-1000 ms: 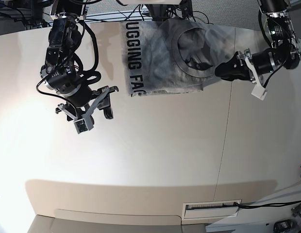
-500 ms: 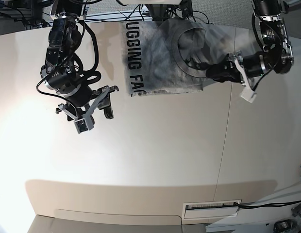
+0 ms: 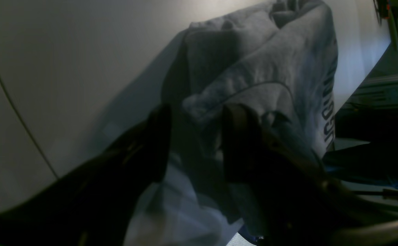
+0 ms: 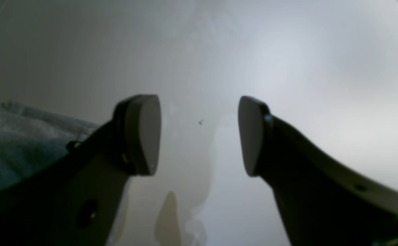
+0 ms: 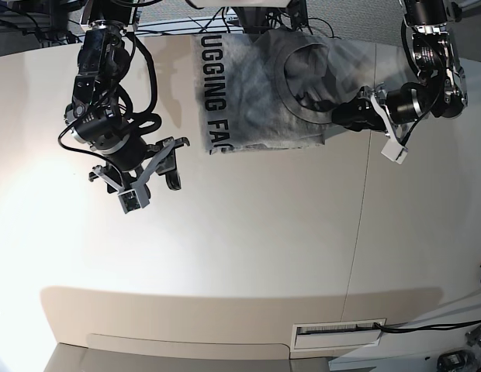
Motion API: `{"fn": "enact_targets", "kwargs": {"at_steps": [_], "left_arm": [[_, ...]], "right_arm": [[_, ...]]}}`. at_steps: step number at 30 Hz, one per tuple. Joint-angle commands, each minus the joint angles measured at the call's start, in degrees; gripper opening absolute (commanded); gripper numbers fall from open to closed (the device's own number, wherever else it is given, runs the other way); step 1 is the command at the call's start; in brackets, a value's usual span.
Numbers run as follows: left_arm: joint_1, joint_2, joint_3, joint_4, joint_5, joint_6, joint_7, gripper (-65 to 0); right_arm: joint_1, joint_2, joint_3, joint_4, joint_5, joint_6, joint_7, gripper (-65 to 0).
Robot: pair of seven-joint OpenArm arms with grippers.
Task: Fold the T-shirt properly
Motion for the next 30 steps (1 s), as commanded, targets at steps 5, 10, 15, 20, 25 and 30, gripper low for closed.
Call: {"fn": "enact_targets", "kwargs": {"at_steps": [5,10,15,20,25,30], "left_arm": [[-0.5,-0.8,-0.2,0.7,-2.7,-0.2,-0.8,-61.5],[-0.5,-0.8,-0.2,0.7,-3.9,-0.6,-0.9,-65.0],[-0.8,-0.8,-0.2,0.7,-3.8,-0.6,-1.0,-65.0],[-1.3,-1.0,-0.2,0.7,-3.2,-0.6,-0.9,-53.9],[-1.2,-1.1,-0.2,0.6,-2.7,-0.6,-1.0,-32.3],[-1.2,-1.1,-0.2,-2.7,-3.5,-0.6,-0.9,-32.4]], "right_arm": [[0.8,0.2,0.1,0.9,0.6,-0.2,1.7,-29.6],[0.8,0.2,0.1,0.9,0.6,-0.2,1.7,-29.6],[0.8,0.2,0.1,0.9,0.6,-0.2,1.7,-29.6],[0.8,0.2,0.1,0.9,0.6,-0.2,1.7,-29.6],[0.8,0.2,0.1,0.9,0.6,-0.2,1.7,-29.6],[0.8,0.2,0.1,0.9,0.6,-0.2,1.7,-29.6]]}}
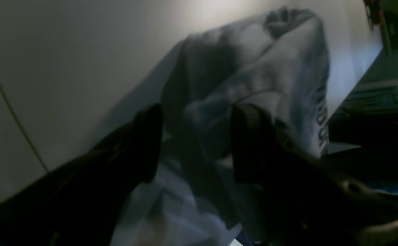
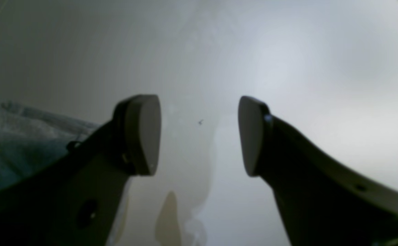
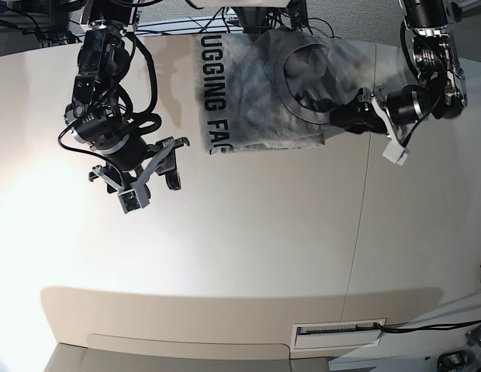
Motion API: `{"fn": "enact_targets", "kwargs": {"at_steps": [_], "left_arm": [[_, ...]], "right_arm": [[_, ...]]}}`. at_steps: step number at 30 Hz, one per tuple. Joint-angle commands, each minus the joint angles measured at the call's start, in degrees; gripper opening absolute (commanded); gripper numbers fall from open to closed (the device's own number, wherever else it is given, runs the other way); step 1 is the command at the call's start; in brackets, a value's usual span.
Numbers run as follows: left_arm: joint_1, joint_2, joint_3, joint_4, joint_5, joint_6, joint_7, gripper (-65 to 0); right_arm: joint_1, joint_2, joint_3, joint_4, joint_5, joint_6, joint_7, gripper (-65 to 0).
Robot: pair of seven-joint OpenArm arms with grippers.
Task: Fold the T-shirt properly
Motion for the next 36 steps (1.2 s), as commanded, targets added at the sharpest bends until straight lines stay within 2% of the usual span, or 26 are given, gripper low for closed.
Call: {"fn": "enact_targets", "kwargs": {"at_steps": [1,3,5,6,8,12,13,24,33,36], "left_arm": [[-0.5,-0.9,-0.2,0.1,-2.4,-0.2,-0.5,-32.4],[-0.5,-0.9,-0.2,-1.3,-5.0,-0.2,0.0,-34.0],[-0.5,-0.9,-0.2,-1.6,-8.3,-0.3,1.6,-38.3],[-0.5,-0.9,-0.2,-1.6,-9.8,-0.3,2.4,-41.8],[-0.5,-0.9,-0.2,-1.6,-12.5,-2.6,3.8,-48.9],[-0.5,-0.9,-0.2,-1.6,-15.1,-2.6,5.6,-63.6],[-0.5,-0.9,-0.2,-1.6,-15.1,-2.6,5.6,-65.0],[-4.2,-0.9,-0.2,-1.6,-14.4,-2.6,5.0,-65.0],[-8.0,-1.2,-0.2,-1.6,-7.9,-2.1,5.2,-65.0],[-8.0,-2.4,-0.2,-1.6,-8.1,-2.1,5.2,-65.0]], "right_arm": [[0.7,0.2,0.1,0.9,0.6,-0.2,1.7,-29.6],[0.7,0.2,0.1,0.9,0.6,-0.2,1.7,-29.6],[0.7,0.2,0.1,0.9,0.6,-0.2,1.7,-29.6],[0.7,0.2,0.1,0.9,0.6,-0.2,1.7,-29.6],[0.7,0.2,0.1,0.9,0.6,-0.2,1.7,-29.6],[0.7,0.2,0.1,0.9,0.6,-0.2,1.7,-29.6],[0.7,0.2,0.1,0.9,0.6,-0.2,1.7,-29.6],[0.7,0.2,0.1,0.9,0.6,-0.2,1.7,-29.6],[0.7,0.2,0.1,0.9,0.6,-0.2,1.7,-29.6],[0.7,0.2,0.1,0.9,0.6,-0.2,1.7,-29.6]]}}
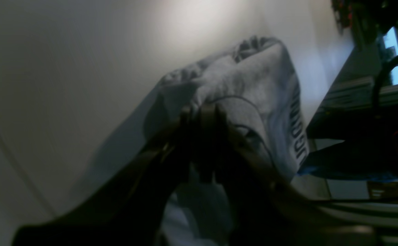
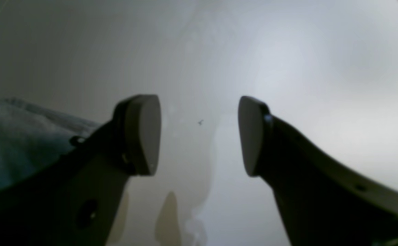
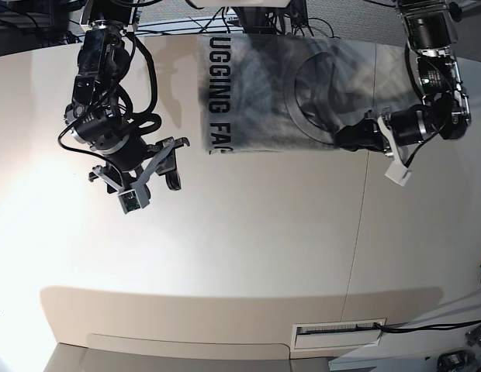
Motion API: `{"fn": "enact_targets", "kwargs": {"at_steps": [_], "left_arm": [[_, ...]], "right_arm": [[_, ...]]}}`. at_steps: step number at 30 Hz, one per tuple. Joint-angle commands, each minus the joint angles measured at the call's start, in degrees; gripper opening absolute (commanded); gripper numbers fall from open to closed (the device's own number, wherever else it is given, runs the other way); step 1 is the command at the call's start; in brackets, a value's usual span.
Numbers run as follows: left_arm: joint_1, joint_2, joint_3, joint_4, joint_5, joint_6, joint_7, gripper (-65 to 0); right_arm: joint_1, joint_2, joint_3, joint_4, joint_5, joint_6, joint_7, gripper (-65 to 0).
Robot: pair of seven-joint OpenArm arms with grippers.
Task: Fold the T-shirt properly
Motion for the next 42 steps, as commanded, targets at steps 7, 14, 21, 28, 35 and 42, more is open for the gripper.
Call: {"fn": "enact_targets", "kwargs": {"at_steps": [7,14,21,28,35,42], "left_arm": [[-0.9,-3.3,-0.2,0.9,-1.5,-0.1,-1.4,-29.2],[-0.9,-4.5,-3.0,2.6,-6.7,-0.6,-1.7,-38.7],[1.4,-0.5,-2.6,5.8,-12.3,-0.6,0.5,-65.0],[4.2,2.6,2.8,5.8,-12.3,-0.6,0.5,-65.0],[6.6,2.6,3.9,6.2,-12.3,-0.6,0.5,-65.0],[7.6,2.6,-4.1,6.3,-12.3,-0.6,0.5,-65.0]], "right_arm": [[0.7,0.2,0.1,0.9,0.5,-0.2,1.7,-29.6],[0.7,0.2,0.1,0.9,0.5,-0.2,1.7,-29.6],[0.3,0.2,0.1,0.9,4.0,-0.2,0.5,-38.5],[-3.4,0.0,0.0,0.9,15.1,6.1,-2.4,-65.0],[-6.3,0.0,-6.2,-0.2,19.9,9.3,-2.3,-65.0],[-4.3,0.0,-22.3,-10.1,18.7,12.3,-2.9,-65.0]]}}
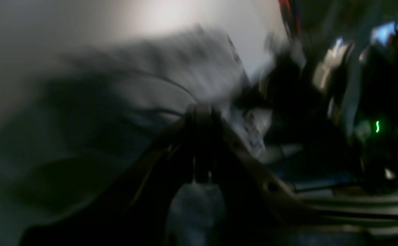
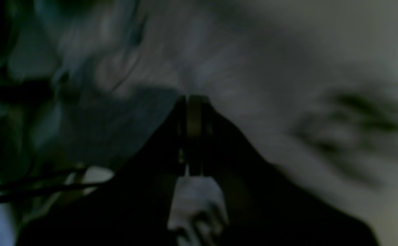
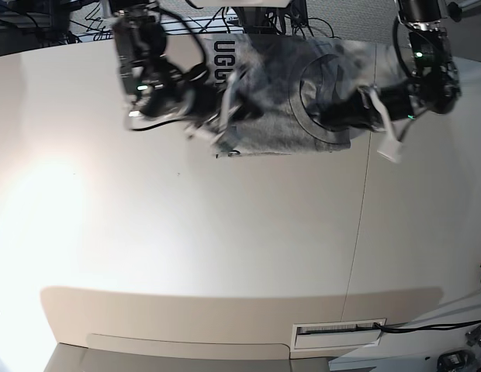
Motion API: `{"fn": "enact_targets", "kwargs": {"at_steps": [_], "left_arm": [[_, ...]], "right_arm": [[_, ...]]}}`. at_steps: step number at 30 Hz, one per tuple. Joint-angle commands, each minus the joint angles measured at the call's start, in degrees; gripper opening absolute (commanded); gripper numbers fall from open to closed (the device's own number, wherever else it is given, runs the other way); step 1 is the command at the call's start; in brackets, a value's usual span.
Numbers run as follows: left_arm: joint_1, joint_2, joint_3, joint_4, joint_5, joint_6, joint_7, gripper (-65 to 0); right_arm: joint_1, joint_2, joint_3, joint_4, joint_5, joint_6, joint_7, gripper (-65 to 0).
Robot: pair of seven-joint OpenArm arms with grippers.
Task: Fold the T-shirt properly
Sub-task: 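Grasp the folded bundle with the right gripper beside the left gripper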
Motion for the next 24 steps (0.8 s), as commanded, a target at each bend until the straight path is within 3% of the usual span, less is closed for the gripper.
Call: {"fn": "enact_targets", "kwargs": {"at_steps": [1,7,13,19,24], "left_arm": [[-0.5,-0.8,-2.5,1.0,-1.8,-0.1,-0.8,-65.0],[-0.3,-1.3,-17.0,1.0,-1.8,-0.1,-0.8,-65.0],[2.8,-4.4,-20.4,1.0,-1.8,-0.1,-0.8,-65.0],[4.3,-4.4,-20.4,1.0,-1.8,-0.1,-0.8,-65.0],[4.4,-4.5,-20.4,1.0,-1.8,-0.1,-0.8,-65.0]], "right_arm": [[1.1,0.0,-1.5,0.5,0.6,0.9,1.5,-65.0],[2.6,0.0,-9.5,0.4,-0.2,4.8,0.4,-65.0],[6.9,0.0,-12.6,0.2,-10.3,4.8,0.2,-65.0],[13.9,0.1,-12.6,0.2,-6.4,4.8,-2.2,-65.0],[18.8,0.2,-15.6,-4.2,1.4,4.8,-6.7,-65.0]]}}
